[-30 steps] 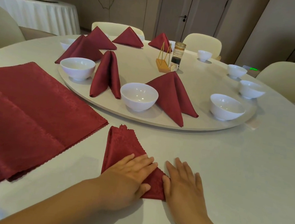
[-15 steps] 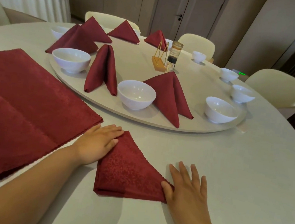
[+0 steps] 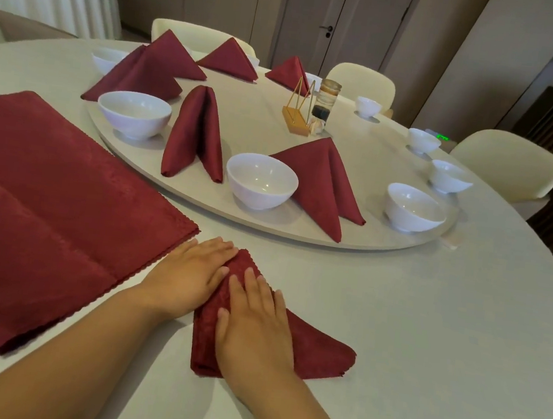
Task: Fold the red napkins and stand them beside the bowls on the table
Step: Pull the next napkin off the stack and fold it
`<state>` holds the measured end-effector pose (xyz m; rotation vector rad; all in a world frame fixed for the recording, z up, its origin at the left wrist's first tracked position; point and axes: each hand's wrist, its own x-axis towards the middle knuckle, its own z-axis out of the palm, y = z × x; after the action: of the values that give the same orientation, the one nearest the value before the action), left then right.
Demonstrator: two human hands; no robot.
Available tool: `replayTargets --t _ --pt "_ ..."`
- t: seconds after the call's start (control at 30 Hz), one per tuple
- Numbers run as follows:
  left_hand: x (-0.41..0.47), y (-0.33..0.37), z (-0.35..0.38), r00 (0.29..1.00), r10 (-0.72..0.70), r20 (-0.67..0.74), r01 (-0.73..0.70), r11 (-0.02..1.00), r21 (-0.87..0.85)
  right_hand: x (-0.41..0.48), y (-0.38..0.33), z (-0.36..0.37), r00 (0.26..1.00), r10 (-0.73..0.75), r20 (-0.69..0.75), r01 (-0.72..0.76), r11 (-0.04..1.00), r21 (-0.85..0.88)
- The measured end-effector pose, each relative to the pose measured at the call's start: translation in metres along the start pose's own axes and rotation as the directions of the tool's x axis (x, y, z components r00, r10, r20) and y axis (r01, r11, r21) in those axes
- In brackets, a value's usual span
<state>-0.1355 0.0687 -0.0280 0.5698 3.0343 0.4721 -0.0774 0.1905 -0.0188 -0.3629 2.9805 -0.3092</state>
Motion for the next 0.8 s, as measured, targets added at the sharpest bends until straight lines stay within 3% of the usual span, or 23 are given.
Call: replayTargets --t 0.1,0.2,0.33,0.43,0.53,0.6,0.67,0.8 --pt "0.002 0.0 0.001 1.0 -0.002 0.0 0.002 1.0 0.012 -0.006 0.007 0.006 0.999 -0.015 -0.028 0.015 1.0 -0.006" --pt "0.002 -0.001 0.002 1.0 0.004 0.006 -0.004 1.0 0.011 -0.014 0.019 0.004 0.961 -0.003 -0.276 -0.012 0.998 -0.056" --pt "0.001 -0.001 0.002 1.0 0.002 0.029 -0.003 1.0 0.021 -0.034 0.046 0.003 0.97 0.106 -0.221 -0.13 0.987 -0.098" --pt "0.001 -0.001 0.003 1.0 0.009 0.026 -0.01 1.0 0.015 -0.05 0.068 0.004 0.982 0.085 -0.168 -0.097 0.993 -0.064" --pt "0.001 -0.002 0.004 1.0 0.018 0.021 -0.018 1.0 0.022 -0.064 0.074 -0.005 0.991 0.131 0.02 -0.129 0.99 -0.06" --pt "0.0 -0.002 0.004 1.0 0.011 0.023 -0.011 1.0 0.028 -0.068 0.076 -0.009 0.991 0.13 0.027 -0.128 0.99 -0.057" --pt "0.001 -0.001 0.005 1.0 0.008 0.008 -0.008 1.0 0.022 -0.067 0.077 -0.009 0.984 0.159 -0.083 -0.16 0.987 -0.009" --pt "0.001 -0.003 0.007 0.999 -0.009 -0.05 0.011 0.999 0.036 -0.07 0.07 -0.014 0.957 -0.042 -0.285 0.02 0.997 -0.078"
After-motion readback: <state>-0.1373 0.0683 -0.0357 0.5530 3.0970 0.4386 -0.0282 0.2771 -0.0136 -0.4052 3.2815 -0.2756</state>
